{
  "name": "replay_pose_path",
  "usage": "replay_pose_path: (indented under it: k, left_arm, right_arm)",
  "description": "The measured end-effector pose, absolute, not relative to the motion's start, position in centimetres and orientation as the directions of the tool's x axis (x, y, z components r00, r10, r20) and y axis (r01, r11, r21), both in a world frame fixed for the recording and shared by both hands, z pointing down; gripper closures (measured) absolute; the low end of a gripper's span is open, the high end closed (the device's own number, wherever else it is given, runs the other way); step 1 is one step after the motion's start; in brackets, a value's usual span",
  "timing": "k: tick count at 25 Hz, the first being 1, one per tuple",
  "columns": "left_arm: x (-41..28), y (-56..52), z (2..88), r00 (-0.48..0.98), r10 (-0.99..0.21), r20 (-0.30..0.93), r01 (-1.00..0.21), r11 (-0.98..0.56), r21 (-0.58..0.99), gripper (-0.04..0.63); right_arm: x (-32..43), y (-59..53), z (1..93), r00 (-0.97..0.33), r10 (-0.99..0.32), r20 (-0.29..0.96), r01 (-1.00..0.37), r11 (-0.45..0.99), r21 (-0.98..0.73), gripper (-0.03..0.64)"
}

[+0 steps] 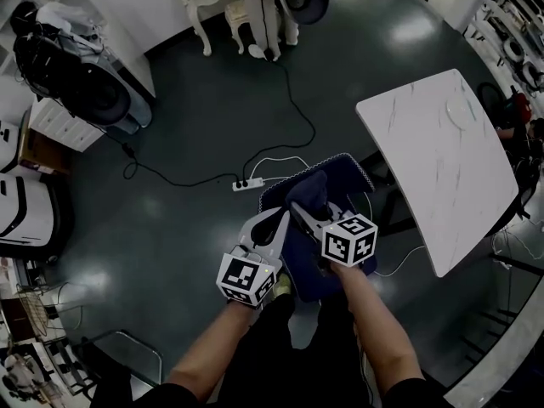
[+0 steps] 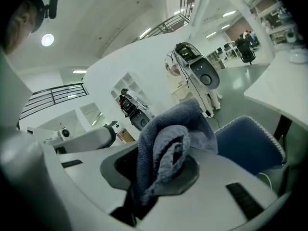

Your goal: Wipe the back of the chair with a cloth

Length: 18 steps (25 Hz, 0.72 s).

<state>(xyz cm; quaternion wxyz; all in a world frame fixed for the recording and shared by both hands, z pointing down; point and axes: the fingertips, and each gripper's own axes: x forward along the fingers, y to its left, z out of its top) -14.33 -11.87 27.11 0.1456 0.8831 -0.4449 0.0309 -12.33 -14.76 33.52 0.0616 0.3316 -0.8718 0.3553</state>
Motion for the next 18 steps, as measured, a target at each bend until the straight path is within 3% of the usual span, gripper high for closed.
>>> replay_pose_path:
  k: [11, 18]
  left_arm:
    - [-10.7, -9.0, 20.0, 0.690, -0.696, 0.199, -0.723, -0.653, 0.223, 0.588]
    - [-8.6, -7.2, 14.1, 0.747, -0.652, 0.129, -0.664, -0.721, 0.200, 0.588]
  right_arm:
    - [-7.7, -10.3, 21.6, -0.725, -0.635, 0.267, -0.682, 0.606, -0.409, 0.534]
    - [-6.2, -7.9, 15.7, -0.697, -0.683, 0.217, -0.709, 0.613, -0.349, 0.534]
